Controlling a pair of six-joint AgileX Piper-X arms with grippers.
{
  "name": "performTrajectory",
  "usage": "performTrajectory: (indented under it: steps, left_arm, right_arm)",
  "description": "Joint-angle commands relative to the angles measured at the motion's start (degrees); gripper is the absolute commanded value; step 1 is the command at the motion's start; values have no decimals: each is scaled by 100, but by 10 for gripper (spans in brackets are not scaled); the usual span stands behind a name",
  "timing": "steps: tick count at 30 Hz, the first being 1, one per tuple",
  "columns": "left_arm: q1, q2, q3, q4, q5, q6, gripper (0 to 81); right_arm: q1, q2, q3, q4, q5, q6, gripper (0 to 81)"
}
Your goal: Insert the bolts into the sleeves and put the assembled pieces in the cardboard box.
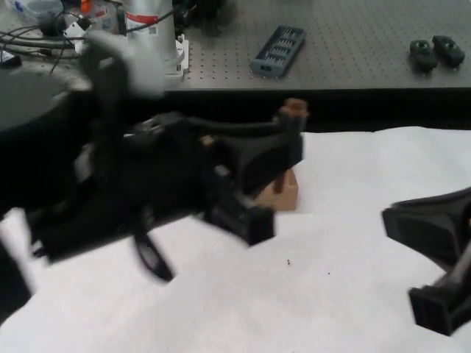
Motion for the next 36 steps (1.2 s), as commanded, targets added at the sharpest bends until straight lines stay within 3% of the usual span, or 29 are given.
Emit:
performTrajectory:
  steps: [1, 6, 16, 22, 36]
  left_arm:
    - [91, 428, -465, 133, 63, -4, 6]
    - [406, 1245, -1383, 1056, 63, -4, 6]
    - [998, 2985, -3882, 3251, 63, -507, 6]
    - [1024, 3969, -5256, 4108, 63, -558, 6]
    - [1096, 6225, -7738, 5201, -97, -2170, 6]
  right_arm:
    - [8, -133, -23, 194, 83, 35, 29]
    - [8, -420, -23, 755, 244, 396, 29]
    - [8, -1589, 625, 1111, 1694, 640, 29]
    - [8, -2405, 1211, 1111, 1735, 943, 29]
    - [8, -2664, 1403, 1075, 1754, 1036, 29]
